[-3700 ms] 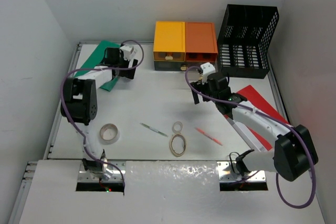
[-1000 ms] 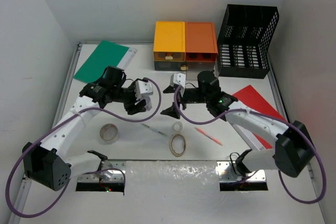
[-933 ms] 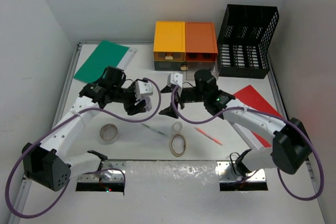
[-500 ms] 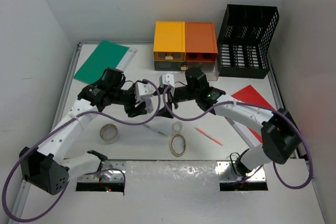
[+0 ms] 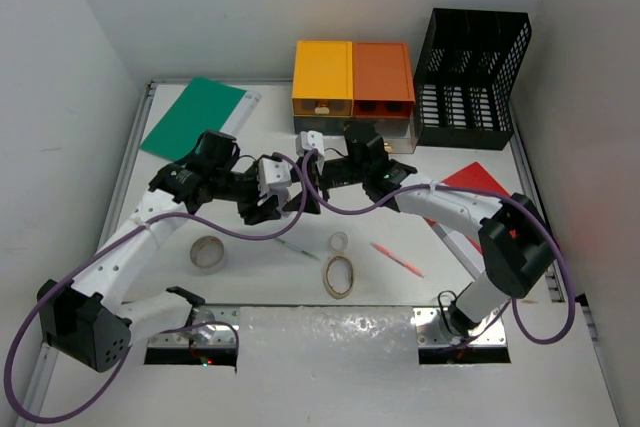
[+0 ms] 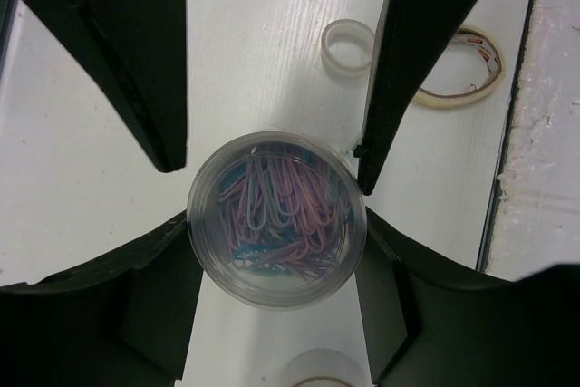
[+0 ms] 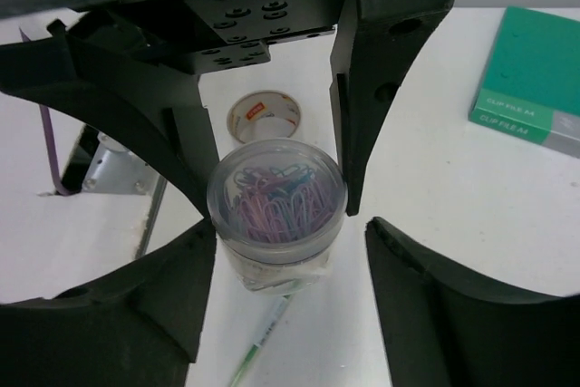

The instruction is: Organize the desk

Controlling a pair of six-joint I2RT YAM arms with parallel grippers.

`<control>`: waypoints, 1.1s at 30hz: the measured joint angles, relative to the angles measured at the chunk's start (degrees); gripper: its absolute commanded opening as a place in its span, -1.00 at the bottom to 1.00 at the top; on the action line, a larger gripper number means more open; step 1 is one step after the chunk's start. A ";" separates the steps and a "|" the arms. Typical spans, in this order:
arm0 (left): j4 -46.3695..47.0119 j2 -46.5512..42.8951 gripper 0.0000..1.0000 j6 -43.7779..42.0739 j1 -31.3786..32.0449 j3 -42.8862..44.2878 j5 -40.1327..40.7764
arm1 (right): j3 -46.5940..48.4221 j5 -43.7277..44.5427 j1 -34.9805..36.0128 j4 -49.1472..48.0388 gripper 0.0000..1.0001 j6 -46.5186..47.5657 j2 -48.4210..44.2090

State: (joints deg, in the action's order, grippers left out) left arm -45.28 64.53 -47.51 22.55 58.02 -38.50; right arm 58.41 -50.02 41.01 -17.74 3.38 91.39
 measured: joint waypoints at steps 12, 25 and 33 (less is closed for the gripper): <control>0.33 -0.17 -1.00 0.00 0.00 0.02 -0.09 | 0.13 -1.03 0.02 -0.15 0.34 -1.07 0.61; 0.57 -0.44 -1.00 -0.02 0.00 0.00 0.66 | 1.09 -1.22 0.48 0.24 -0.66 -1.99 2.05; 0.61 -0.48 -0.66 -0.02 0.00 -0.07 0.74 | 0.28 -0.72 0.48 -0.76 -1.00 -2.34 1.79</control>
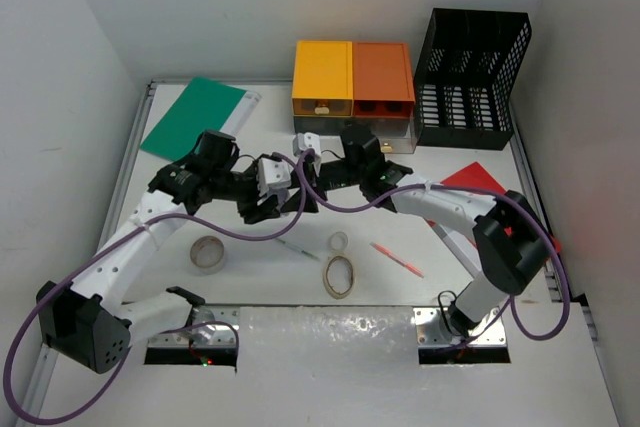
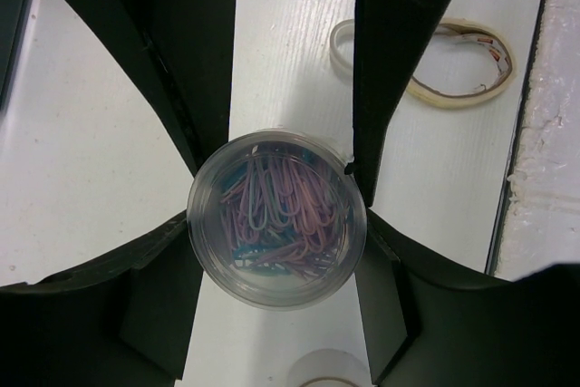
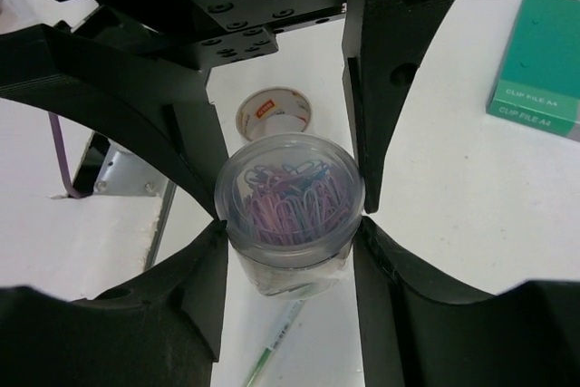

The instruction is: Organize the desk

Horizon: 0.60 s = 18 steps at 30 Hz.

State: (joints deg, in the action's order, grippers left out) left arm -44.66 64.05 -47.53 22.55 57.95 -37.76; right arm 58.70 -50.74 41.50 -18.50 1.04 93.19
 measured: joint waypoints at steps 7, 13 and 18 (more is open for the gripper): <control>1.46 0.00 0.53 0.22 0.33 -0.70 -0.24 | -3.48 4.68 0.37 -2.05 -1.00 0.00 -2.82; 2.01 -0.07 0.98 1.03 0.37 -0.70 1.03 | -6.54 10.69 0.31 -2.01 -1.00 0.22 -3.67; 2.03 -1.18 0.99 1.18 0.37 -1.25 2.78 | -7.50 14.27 0.24 -1.99 -1.00 0.24 -3.67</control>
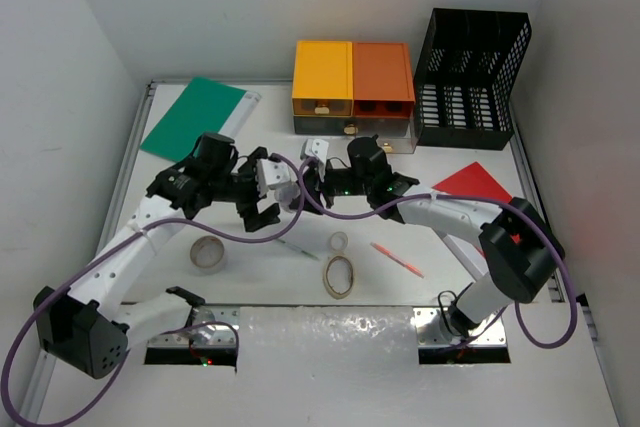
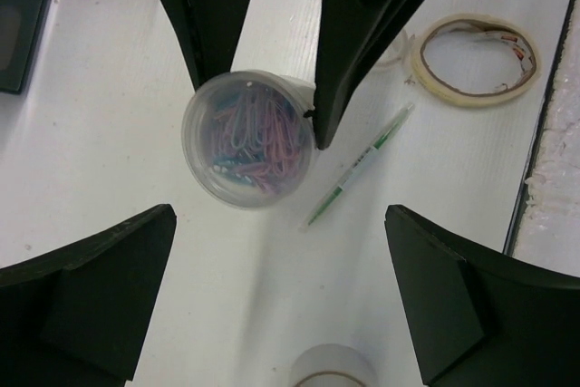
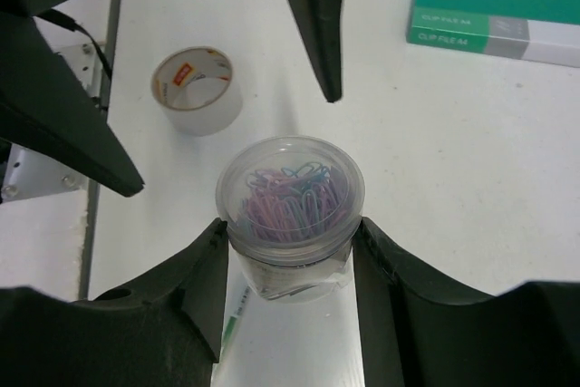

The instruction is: Organize the desk

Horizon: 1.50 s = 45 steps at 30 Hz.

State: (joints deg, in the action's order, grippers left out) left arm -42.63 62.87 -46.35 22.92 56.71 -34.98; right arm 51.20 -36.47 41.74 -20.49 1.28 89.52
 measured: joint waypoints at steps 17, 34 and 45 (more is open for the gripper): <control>6.75 -10.78 0.99 9.49 -6.23 -8.41 11.63 | 6.32 15.91 -14.67 -1.64 -1.00 -10.32 -0.33; 18.03 -5.88 0.99 17.94 -9.86 -14.73 16.87 | 9.11 46.25 -23.06 0.57 -1.00 -11.89 5.35; 19.12 -4.83 0.99 17.92 -9.86 -15.39 16.96 | 8.90 48.04 -23.67 1.33 -1.00 -15.17 11.54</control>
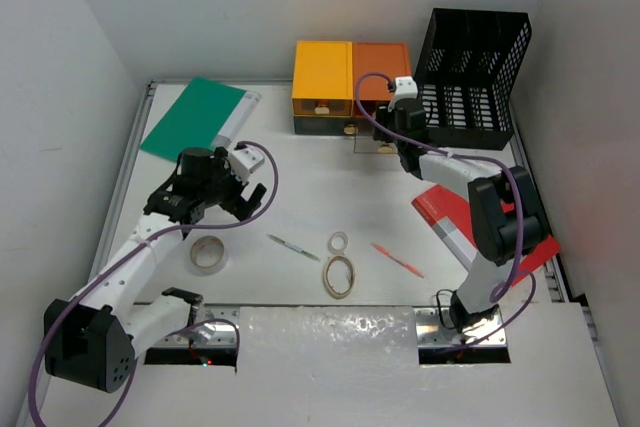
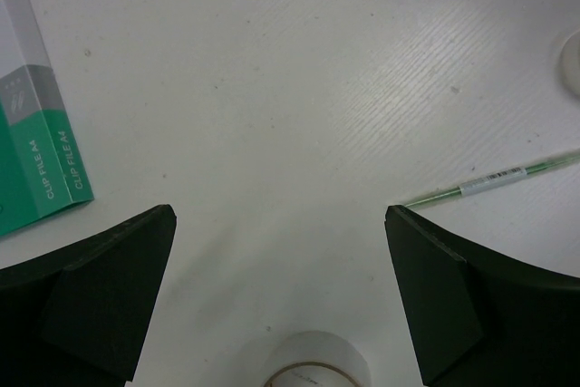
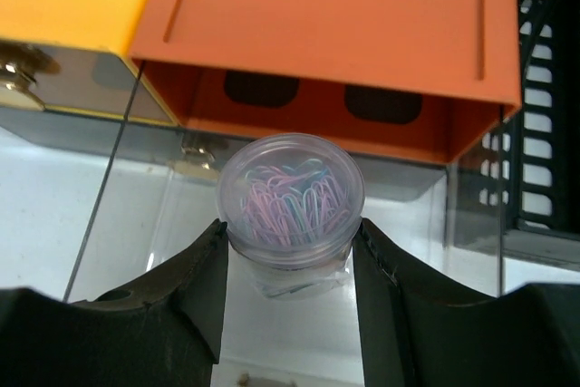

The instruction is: Organize the desk

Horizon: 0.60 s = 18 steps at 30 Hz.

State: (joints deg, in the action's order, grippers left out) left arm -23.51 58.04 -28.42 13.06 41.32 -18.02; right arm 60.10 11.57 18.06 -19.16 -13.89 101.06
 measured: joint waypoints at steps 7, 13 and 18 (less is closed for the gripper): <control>0.22 0.37 0.99 -0.07 0.00 -0.09 0.00 | 1.25 -1.46 -0.96 -1.11 -0.82 -1.60 1.73; 0.52 0.37 0.99 -0.24 0.00 -0.11 0.00 | 1.66 -3.52 -1.46 -1.22 -0.02 -1.77 2.12; 0.66 0.39 0.99 -0.24 0.00 -0.11 0.00 | 2.43 -4.81 -1.60 0.63 0.22 -1.57 2.16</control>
State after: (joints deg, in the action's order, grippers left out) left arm -22.85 58.43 -28.67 13.06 41.21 -18.02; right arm 62.52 6.76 16.47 -18.52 -15.46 103.22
